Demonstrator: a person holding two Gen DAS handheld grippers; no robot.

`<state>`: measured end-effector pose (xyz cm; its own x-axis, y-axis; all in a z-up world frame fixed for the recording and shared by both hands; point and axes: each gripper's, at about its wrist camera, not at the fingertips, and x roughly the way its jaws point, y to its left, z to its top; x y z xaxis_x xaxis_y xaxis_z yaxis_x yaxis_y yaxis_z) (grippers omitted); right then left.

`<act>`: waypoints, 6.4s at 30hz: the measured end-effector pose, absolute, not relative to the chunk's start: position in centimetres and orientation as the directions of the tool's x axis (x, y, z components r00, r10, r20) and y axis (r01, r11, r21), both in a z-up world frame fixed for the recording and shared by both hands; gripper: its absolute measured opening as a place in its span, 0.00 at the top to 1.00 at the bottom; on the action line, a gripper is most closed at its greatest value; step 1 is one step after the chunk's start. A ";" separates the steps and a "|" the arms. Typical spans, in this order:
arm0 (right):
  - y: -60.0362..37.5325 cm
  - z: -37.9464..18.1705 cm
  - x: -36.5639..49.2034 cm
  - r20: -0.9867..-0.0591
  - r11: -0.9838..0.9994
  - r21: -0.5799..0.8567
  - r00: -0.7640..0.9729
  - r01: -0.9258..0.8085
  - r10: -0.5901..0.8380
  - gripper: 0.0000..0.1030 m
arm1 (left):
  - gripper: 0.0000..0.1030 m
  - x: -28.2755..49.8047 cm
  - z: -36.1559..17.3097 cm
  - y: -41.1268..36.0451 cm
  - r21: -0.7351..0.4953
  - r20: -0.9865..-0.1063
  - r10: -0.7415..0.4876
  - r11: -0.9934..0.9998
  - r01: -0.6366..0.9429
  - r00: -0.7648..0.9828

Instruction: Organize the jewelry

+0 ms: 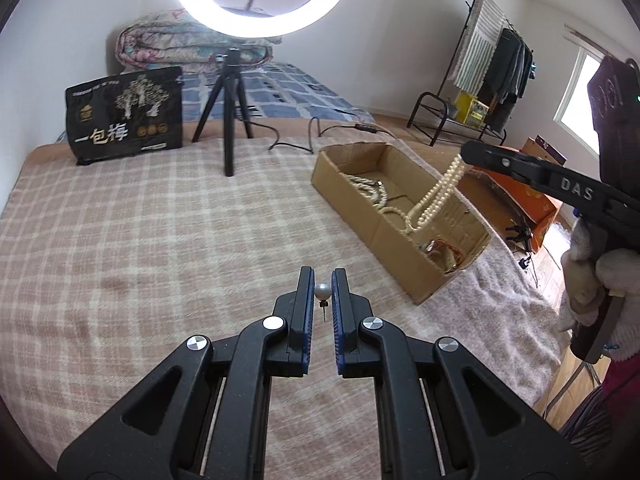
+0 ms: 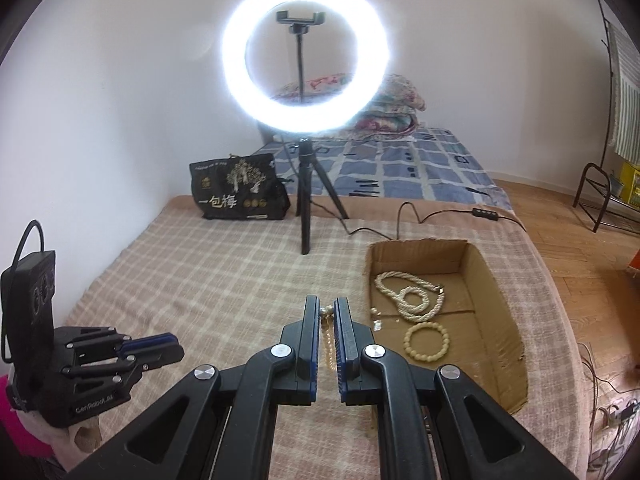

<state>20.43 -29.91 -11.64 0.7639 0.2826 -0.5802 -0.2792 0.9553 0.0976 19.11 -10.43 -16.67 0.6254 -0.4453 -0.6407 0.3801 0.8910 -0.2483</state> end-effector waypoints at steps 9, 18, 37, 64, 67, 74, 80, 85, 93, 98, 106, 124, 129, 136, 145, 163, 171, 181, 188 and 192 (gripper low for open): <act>-34.4 -11.4 23.6 -0.567 0.970 0.134 0.787 -0.203 0.243 0.96 | 0.94 19.8 -15.4 -16.4 -0.248 -0.622 -0.501 0.855 0.456 0.602; -38.4 -13.2 27.4 -0.591 0.980 0.148 0.783 -0.131 0.194 0.96 | 0.94 21.6 -15.9 -21.9 -0.273 -0.630 -0.538 0.829 0.489 0.560; -42.1 -17.4 32.6 -0.640 0.972 0.220 0.739 -0.085 0.209 0.96 | 0.94 24.2 -19.0 -27.4 -0.248 -0.680 -0.511 0.835 0.491 0.525; -40.0 -16.1 32.8 -0.627 0.990 0.132 0.768 -0.054 0.126 0.02 | 0.42 23.5 -18.1 -27.3 -0.183 -0.675 -0.478 0.846 0.500 0.563; -40.0 -15.9 32.5 -0.624 0.991 0.125 0.772 -0.052 0.120 0.02 | 0.42 23.4 -17.9 -27.1 -0.178 -0.671 -0.475 0.848 0.499 0.569; -39.7 -14.8 31.7 -0.616 0.991 0.120 0.779 -0.053 0.116 0.02 | 0.42 22.9 -17.0 -26.6 -0.170 -0.659 -0.477 0.848 0.502 0.582; -39.2 -13.7 30.7 -0.613 0.995 0.090 0.785 -0.050 0.095 0.02 | 0.42 22.2 -16.3 -25.7 -0.162 -0.651 -0.472 0.851 0.499 0.595; -39.2 -12.5 29.8 -0.605 0.996 0.082 0.792 -0.038 0.080 0.02 | 0.42 21.4 -15.3 -24.8 -0.159 -0.637 -0.474 0.852 0.499 0.607; -38.5 -10.5 27.3 -0.584 0.998 0.045 0.810 -0.040 0.058 0.00 | 0.42 20.3 -14.3 -22.7 -0.150 -0.627 -0.461 0.862 0.484 0.628; -38.3 -9.2 25.5 -0.569 0.999 0.020 0.821 -0.033 0.038 0.00 | 0.42 19.7 -13.7 -21.4 -0.133 -0.619 -0.447 0.870 0.475 0.646; -38.1 -7.7 22.3 -0.546 1.000 -0.006 0.838 -0.024 0.017 0.00 | 0.42 19.0 -13.0 -19.3 -0.119 -0.608 -0.419 0.888 0.445 0.675; -37.0 -7.0 13.7 -0.519 0.999 -0.034 0.855 -0.021 0.001 0.00 | 0.11 15.6 -9.8 -16.9 -0.063 -0.534 -0.384 0.907 0.417 0.753; -36.9 -7.2 12.0 -0.514 1.000 -0.017 0.858 -0.014 0.003 0.00 | 0.08 14.8 -9.1 -16.1 -0.066 -0.522 -0.372 0.915 0.399 0.767; -36.3 -7.7 10.2 -0.512 0.999 -0.036 0.859 -0.020 -0.001 0.00 | 0.04 13.6 -8.7 -15.6 -0.052 -0.511 -0.358 0.921 0.387 0.782; -36.4 -8.2 8.7 -0.510 1.000 -0.005 0.860 -0.024 0.018 0.00 | 0.01 12.5 -8.4 -15.7 -0.012 -0.488 -0.340 0.924 0.383 0.804; -36.4 -9.2 9.1 -0.526 1.000 -0.020 0.850 -0.011 -0.002 0.00 | 0.00 12.3 -9.0 -16.7 0.054 -0.514 -0.292 0.927 0.371 0.807; -36.4 -9.4 9.1 -0.529 1.000 -0.023 0.848 -0.009 -0.004 0.00 | 0.00 12.3 -9.1 -16.7 0.052 -0.516 -0.294 0.927 0.372 0.805; -36.4 -9.5 9.3 -0.533 1.000 -0.019 0.846 -0.005 -0.006 0.00 | 0.00 12.3 -9.0 -16.8 0.052 -0.517 -0.295 0.926 0.373 0.803; -36.4 -9.5 9.3 -0.534 1.000 -0.019 0.845 -0.006 -0.005 0.00 | 0.00 12.1 -9.2 -17.0 0.033 -0.526 -0.306 0.925 0.379 0.794; -36.4 -9.5 9.3 -0.534 1.000 -0.020 0.845 -0.007 -0.004 0.00 | 0.00 12.1 -9.2 -17.0 0.029 -0.528 -0.307 0.925 0.378 0.791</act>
<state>9.33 -36.43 -9.51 0.8452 -0.0044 -0.5344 -0.0073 0.9998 -0.0198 12.08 -17.01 -9.20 0.7915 -0.3071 -0.5284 0.3784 0.9252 0.0290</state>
